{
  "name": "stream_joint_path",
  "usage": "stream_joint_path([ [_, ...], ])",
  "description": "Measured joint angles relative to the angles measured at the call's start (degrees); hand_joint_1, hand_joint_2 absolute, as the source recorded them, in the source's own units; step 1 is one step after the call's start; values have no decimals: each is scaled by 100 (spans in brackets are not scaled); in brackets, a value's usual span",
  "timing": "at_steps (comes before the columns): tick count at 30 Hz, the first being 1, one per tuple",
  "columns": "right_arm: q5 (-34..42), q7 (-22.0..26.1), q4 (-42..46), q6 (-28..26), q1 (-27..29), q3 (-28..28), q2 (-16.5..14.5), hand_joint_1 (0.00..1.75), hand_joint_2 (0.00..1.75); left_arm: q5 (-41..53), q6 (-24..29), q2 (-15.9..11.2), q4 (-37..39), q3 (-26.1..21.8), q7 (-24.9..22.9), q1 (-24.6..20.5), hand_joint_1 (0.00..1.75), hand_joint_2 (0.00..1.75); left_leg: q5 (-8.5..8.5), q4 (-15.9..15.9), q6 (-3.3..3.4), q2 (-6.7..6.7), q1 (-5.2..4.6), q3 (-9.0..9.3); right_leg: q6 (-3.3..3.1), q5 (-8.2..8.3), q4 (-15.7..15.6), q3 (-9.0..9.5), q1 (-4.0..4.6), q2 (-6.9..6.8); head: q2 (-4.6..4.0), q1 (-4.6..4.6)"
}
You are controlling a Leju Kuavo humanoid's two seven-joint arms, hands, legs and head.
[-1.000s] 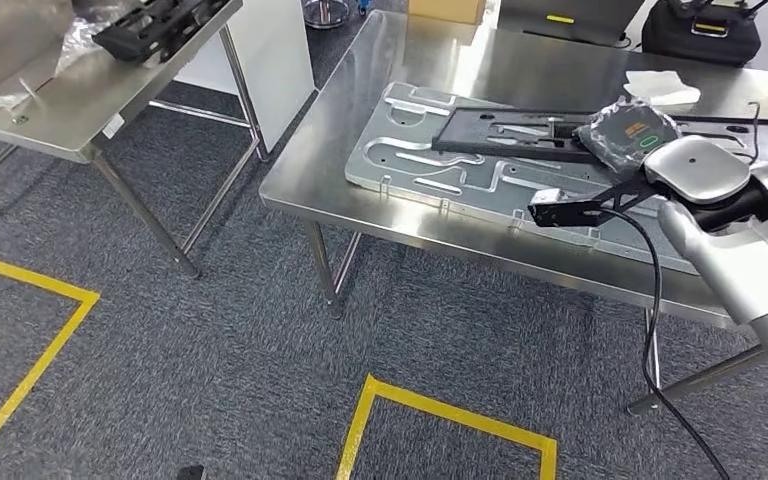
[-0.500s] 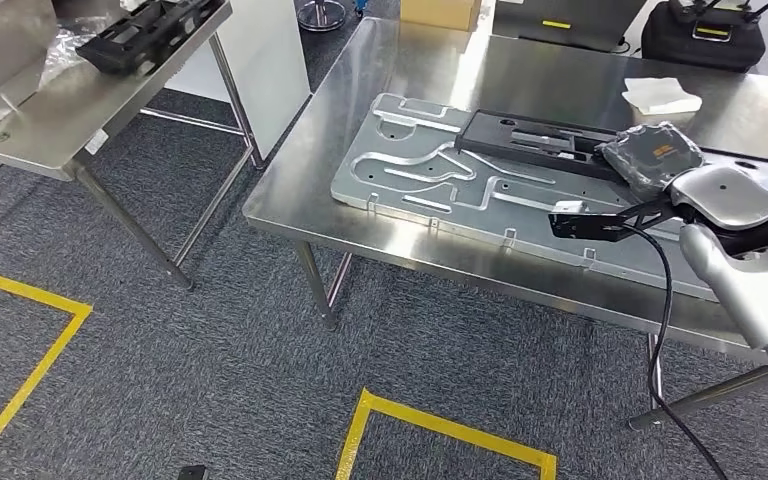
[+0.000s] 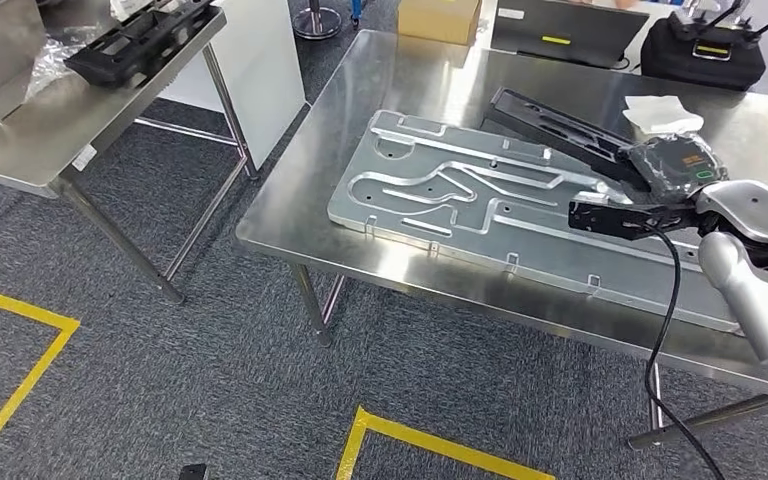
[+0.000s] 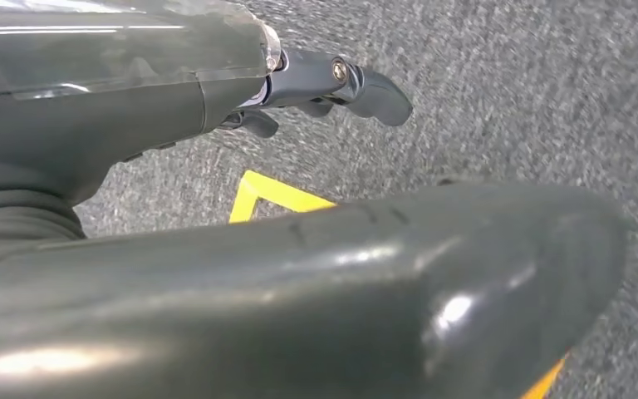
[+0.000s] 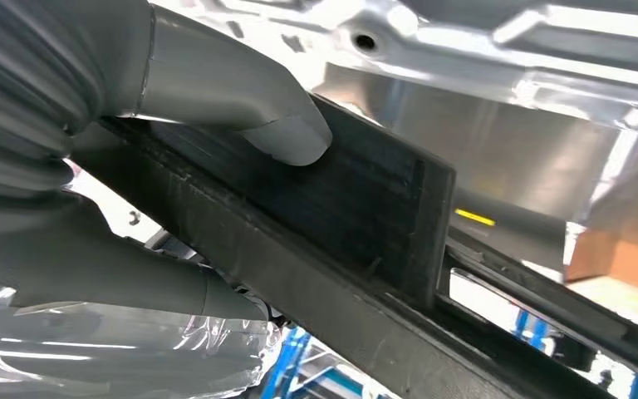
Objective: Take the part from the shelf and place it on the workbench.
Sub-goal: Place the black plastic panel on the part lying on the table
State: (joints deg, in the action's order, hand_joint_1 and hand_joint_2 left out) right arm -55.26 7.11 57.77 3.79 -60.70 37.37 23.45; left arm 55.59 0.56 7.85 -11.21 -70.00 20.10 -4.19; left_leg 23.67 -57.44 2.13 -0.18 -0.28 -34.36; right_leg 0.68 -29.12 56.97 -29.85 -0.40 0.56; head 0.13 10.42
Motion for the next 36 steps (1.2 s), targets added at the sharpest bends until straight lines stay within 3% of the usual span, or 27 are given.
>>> stream_joint_path([
  [2, 16, 34, -7, -39, -6, -86, 1, 175, 175, 0, 23, -1, 0, -1, -15, -6, 0, 0, 41, 155, 26, -6, 33, 124, 45, -188, 417, -219, -8, -12, 0, 0],
  [4, 25, 56, -45, -79, 40, -144, 0, 175, 175, 1, 75, -1, 0, -1, -49, -6, 0, 0, 89, 174, 41, -20, 34, 204, 84, -442, 1180, -660, -30, -18, 0, 0],
  [5, 27, 64, -74, -87, 99, -155, 0, 175, 175, 2, 101, -1, 0, -2, -68, 0, 0, 0, 129, 172, 42, -30, 34, 253, 101, -462, 1464, -862, -44, -18, 0, -1],
  [6, 28, 72, -102, -91, 162, -161, 0, 175, 175, 2, 118, -1, 0, -4, -82, 8, 0, 0, 174, 165, 37, -41, 35, 308, 114, -359, 1567, -994, -58, -20, 0, -1],
  [7, 29, 78, -124, -93, 212, -166, 0, 175, 175, 2, 129, -1, 0, -6, -92, 15, 0, 0, 221, 151, 29, -51, 35, 360, 122, -139, 1478, -1047, -72, -23, 0, -2],
  [8, 29, 84, -138, -95, 234, -180, 1, 175, 175, 2, 134, 0, 0, -8, -97, 20, 0, 0, 276, 126, 15, -58, 34, 407, 122, 191, 1157, -1007, -82, -28, 0, -2],
  [10, 28, 96, -158, -110, 226, -232, 8, 175, 175, 5, 138, 1, 0, -10, -96, 21, 0, 0, 376, 65, -29, -65, 24, 451, 102, 633, 543, -861, -69, -36, -1, -1],
  [11, 26, 109, -169, -119, 217, -258, 18, 175, 175, 7, 138, 0, 0, -10, -90, 17, 0, 0, 414, 35, -57, -69, 20, 451, 75, 707, 339, -794, -52, -38, -1, 0],
  [13, 16, 139, -196, -131, 208, -289, 43, 175, 175, 10, 136, -2, 0, -11, -78, 5, 0, 0, 455, -1, -116, -75, 12, 423, 11, 610, 247, -744, -14, -37, 0, 2],
  [16, 5, 168, -221, -136, 209, -344, 61, 175, 175, 11, 136, -19, -2, -11, -65, -12, 0, 0, 610, -192, -214, -49, 3, 332, -75, 509, 168, -676, -71, -40, 0, 4],
  [17, 6, 180, -231, -134, 211, -356, 63, 131, 175, 15, 137, -25, -2, -11, -60, -15, 0, 0, 736, -444, -247, -35, 8, 217, -95, 496, 152, -644, -90, -40, 0, 3],
  [19, 8, 221, -273, -126, 228, -365, 65, 44, 175, 46, 131, -28, -2, -10, -49, -16, 0, 87, 1025, -1223, -285, -18, 33, -188, -124, 469, 150, -602, -84, -37, 0, 3],
  [20, 9, 245, -297, -121, 242, -365, 66, 0, 175, 67, 126, -28, -2, -10, -45, -15, 0, 87, 1103, -1569, -291, -16, 41, -401, -129, 456, 154, -587, -80, -32, 0, 3],
  [21, 9, 267, -322, -118, 254, -365, 67, 0, 175, 87, 119, -28, -2, -9, -40, -14, 0, 87, 1068, -1747, -288, -16, 43, -548, -131, 439, 159, -568, -75, -27, 0, 3],
  [22, 10, 286, -341, -116, 261, -365, 69, 0, 175, 103, 112, -30, -2, -9, -37, -12, 0, 44, 918, -1710, -276, -16, 43, -597, -129, 420, 166, -544, -71, -22, 0, 3],
  [23, 12, 299, -355, -116, 263, -368, 74, 0, 175, 114, 110, -33, -2, -9, -35, -12, 0, 0, 665, -1438, -254, -16, 42, -531, -122, 399, 171, -514, -68, -17, 0, 3],
  [25, 16, 317, -368, -117, 254, -378, 88, 0, 175, 130, 107, -46, -2, -9, -34, -13, 0, 0, 189, -673, -192, -18, 29, -262, -95, 361, 176, -456, -51, -12, -1, 3],
  [26, 19, 321, -371, -118, 247, -384, 99, 0, 175, 129, 102, -51, -2, -9, -32, -16, 0, 0, 84, -376, -166, -19, 17, -142, -73, 352, 177, -448, -43, -10, -1, 3],
  [27, 23, 321, -374, -119, 242, -391, 116, 0, 175, 123, 91, -55, -2, -9, -30, -19, 0, 0, 68, -218, -144, -20, 6, -79, -48, 354, 174, -455, -35, -9, -1, 2],
  [31, 53, 337, -382, -122, 250, -454, 198, 0, 175, 109, 65, -56, -2, -9, -25, -19, 0, 0, 81, -73, -39, -20, 17, -17, 73, 299, 242, -500, -46, -19, -1, 2],
  [33, 85, 339, -381, -121, 264, -501, 272, 0, 175, 119, 60, -56, -2, -9, -21, -26, 0, 0, 59, -33, 18, -18, 31, 6, 115, 11, 750, -732, -56, -27, -1, 2],
  [35, 154, 338, -344, -94, 357, -545, 401, 0, 175, 161, 43, -57, -2, -9, -11, -29, 0, 0, 63, -36, 45, -24, 23, 7, 143, -306, 1512, -1115, -55, -28, 0, 2],
  [36, 204, 338, -297, -67, 440, -570, 490, 0, 175, 184, 27, -57, -2, -8, -7, -27, 0, 0, 69, -45, 52, -33, 19, 8, 149, -346, 1738, -1239, -54, -28, 0, 2],
])
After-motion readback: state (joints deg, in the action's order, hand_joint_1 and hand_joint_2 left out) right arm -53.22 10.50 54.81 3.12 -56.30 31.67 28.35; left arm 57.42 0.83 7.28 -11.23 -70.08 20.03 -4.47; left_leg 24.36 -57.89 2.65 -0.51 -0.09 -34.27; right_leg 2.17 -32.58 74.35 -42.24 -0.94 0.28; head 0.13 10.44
